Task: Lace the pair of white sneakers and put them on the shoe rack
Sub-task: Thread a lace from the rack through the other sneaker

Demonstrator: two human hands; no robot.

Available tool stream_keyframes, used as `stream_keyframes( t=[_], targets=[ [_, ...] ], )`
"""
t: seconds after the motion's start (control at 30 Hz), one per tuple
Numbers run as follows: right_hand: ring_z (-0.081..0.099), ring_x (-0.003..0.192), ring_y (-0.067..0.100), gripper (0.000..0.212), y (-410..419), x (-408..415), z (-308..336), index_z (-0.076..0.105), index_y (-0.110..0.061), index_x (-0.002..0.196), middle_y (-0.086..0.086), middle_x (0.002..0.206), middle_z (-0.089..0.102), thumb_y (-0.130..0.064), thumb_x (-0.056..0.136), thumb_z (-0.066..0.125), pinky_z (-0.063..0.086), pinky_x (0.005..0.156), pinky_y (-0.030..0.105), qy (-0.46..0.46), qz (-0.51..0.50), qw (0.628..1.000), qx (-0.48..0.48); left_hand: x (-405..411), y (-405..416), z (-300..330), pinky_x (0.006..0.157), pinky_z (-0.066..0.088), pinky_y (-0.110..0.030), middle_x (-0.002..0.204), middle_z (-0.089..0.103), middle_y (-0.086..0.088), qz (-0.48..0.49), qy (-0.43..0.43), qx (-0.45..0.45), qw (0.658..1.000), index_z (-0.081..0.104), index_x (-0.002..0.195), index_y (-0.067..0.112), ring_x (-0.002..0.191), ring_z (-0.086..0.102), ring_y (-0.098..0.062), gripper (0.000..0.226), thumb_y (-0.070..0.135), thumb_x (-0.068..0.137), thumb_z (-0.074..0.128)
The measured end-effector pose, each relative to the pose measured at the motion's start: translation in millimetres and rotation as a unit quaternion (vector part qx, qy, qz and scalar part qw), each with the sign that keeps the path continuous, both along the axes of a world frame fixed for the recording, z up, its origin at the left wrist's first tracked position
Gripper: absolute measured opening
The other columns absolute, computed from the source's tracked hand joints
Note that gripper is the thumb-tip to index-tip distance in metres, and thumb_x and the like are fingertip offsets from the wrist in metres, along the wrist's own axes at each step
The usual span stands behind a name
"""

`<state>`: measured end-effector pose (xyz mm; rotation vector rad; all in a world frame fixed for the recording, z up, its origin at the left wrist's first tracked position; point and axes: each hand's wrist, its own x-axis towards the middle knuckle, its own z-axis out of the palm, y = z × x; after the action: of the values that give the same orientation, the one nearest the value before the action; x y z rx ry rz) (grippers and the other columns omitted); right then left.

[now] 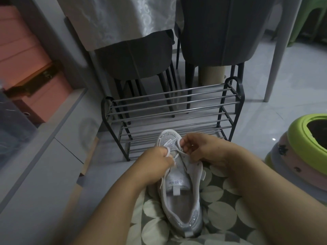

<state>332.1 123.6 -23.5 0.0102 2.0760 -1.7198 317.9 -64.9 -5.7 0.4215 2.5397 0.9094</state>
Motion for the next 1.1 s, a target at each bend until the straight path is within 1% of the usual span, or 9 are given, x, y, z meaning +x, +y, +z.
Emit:
stream_keyframes(
  t=[0.13,0.23,0.33,0.47,0.6,0.73,0.9,1.0,1.1],
  targets=[
    [0.052,0.070,0.013,0.042,-2,2,2,0.056,-0.009,0.101,0.004,0.088,0.053,0.019,0.070,0.056,0.046,0.057,0.020,0.011,-0.007,1.000,0.016,4,11,-5,0.055,0.036,-0.032,0.058,0.044,0.002,-0.013,0.086,-0.046,0.995,0.039,0.060,0.015,0.057,0.044,-0.018,0.041,0.036,0.089,0.058],
    [0.054,0.068,0.014,0.042,0,2,0,0.055,-0.004,0.105,0.006,0.085,0.054,0.022,0.072,0.055,0.048,0.058,0.022,-0.003,-0.040,0.999,0.007,6,8,-3,0.055,0.036,-0.027,0.056,0.046,-0.001,-0.008,-0.022,0.121,0.992,0.052,0.065,0.009,0.050,0.042,-0.015,0.029,0.018,0.090,0.062],
    [0.054,0.069,0.016,0.043,1,0,0,0.054,-0.003,0.101,0.007,0.082,0.054,0.026,0.070,0.054,0.048,0.062,0.027,-0.021,-0.063,0.998,-0.017,8,-7,13,0.037,0.025,-0.016,0.040,0.041,0.002,-0.007,-0.164,0.310,0.936,0.053,0.058,0.006,0.031,0.032,-0.006,0.027,0.004,0.081,0.066],
    [0.055,0.069,0.016,0.043,1,1,1,0.052,-0.005,0.098,0.007,0.083,0.055,0.027,0.069,0.054,0.049,0.062,0.027,-0.010,-0.066,0.998,-0.022,5,-29,32,0.037,0.023,-0.011,0.035,0.035,0.005,-0.110,-0.251,0.511,0.815,0.054,0.055,0.004,0.029,0.025,-0.004,0.030,0.018,0.062,0.080],
    [0.055,0.072,0.013,0.043,1,4,4,0.054,-0.010,0.100,0.003,0.086,0.056,0.020,0.070,0.059,0.050,0.062,0.023,0.027,-0.032,0.999,0.032,1,-32,34,0.037,0.018,-0.014,0.038,0.032,0.005,-0.110,-0.230,0.471,0.844,0.060,0.061,0.003,0.030,0.023,-0.004,0.037,0.033,0.067,0.081],
    [0.053,0.075,0.010,0.043,-1,9,15,0.063,-0.020,0.104,0.002,0.085,0.054,0.011,0.074,0.057,0.048,0.066,0.020,0.081,0.019,0.992,0.092,-7,-32,32,0.035,0.020,-0.014,0.046,0.033,0.001,-0.022,-0.220,0.467,0.856,0.064,0.071,0.003,0.033,0.026,-0.005,0.040,0.041,0.083,0.060],
    [0.056,0.088,0.013,0.024,-10,13,24,0.075,-0.035,0.079,-0.005,0.097,0.052,-0.028,0.064,0.057,0.049,0.082,0.033,0.176,0.092,0.955,0.219,-17,-24,25,0.043,0.036,-0.021,0.064,0.044,-0.003,0.139,-0.228,0.615,0.742,0.060,0.089,0.000,0.051,0.040,-0.011,0.026,0.012,0.089,0.036],
    [0.051,0.087,0.006,0.030,-13,14,25,0.077,-0.027,0.076,-0.011,0.090,0.047,-0.030,0.060,0.052,0.045,0.078,0.026,0.202,0.121,0.937,0.257,-24,-19,13,0.047,0.040,-0.018,0.065,0.049,-0.001,0.201,-0.214,0.669,0.682,0.059,0.092,0.006,0.052,0.045,-0.008,0.029,0.011,0.100,0.032],
    [0.050,0.080,0.004,0.021,-18,15,26,0.073,-0.026,0.070,-0.010,0.084,0.047,-0.029,0.064,0.053,0.041,0.069,0.018,0.234,0.089,0.941,0.228,-25,-16,5,0.042,0.037,-0.017,0.059,0.047,0.001,0.220,-0.203,0.688,0.661,0.058,0.095,0.013,0.045,0.042,-0.006,0.029,0.018,0.103,0.030]
  ],
)
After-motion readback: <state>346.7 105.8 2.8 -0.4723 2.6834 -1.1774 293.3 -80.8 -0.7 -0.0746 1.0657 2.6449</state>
